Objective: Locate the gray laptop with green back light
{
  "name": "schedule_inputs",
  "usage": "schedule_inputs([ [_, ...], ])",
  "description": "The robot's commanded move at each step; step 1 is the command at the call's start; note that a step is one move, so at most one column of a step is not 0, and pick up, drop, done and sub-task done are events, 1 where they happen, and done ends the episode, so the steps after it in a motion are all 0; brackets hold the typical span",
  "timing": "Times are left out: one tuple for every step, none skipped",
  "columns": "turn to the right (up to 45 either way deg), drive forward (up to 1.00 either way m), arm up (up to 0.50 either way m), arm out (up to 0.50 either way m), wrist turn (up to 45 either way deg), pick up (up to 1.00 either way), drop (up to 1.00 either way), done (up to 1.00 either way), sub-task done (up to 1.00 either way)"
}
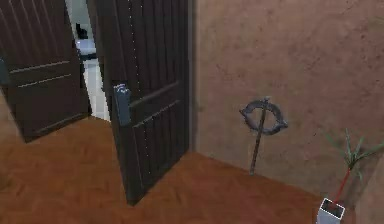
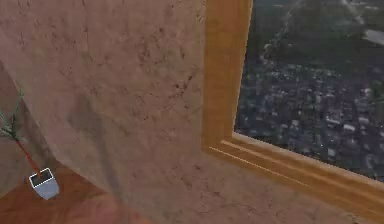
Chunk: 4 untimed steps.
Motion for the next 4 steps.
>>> schedule_inputs([
  [-45.0,0.0,0.0,0.0,0.0,0.0,0.0,0.0,0.0],
  [-6.0,0.0,0.0,0.0,0.0,0.0,0.0,0.0,0.0],
  [0.0,1.0,0.0,0.0,0.0,0.0,0.0,0.0,0.0],
  [-6.0,0.0,0.0,0.0,0.0,0.0,0.0,0.0,0.0],
])
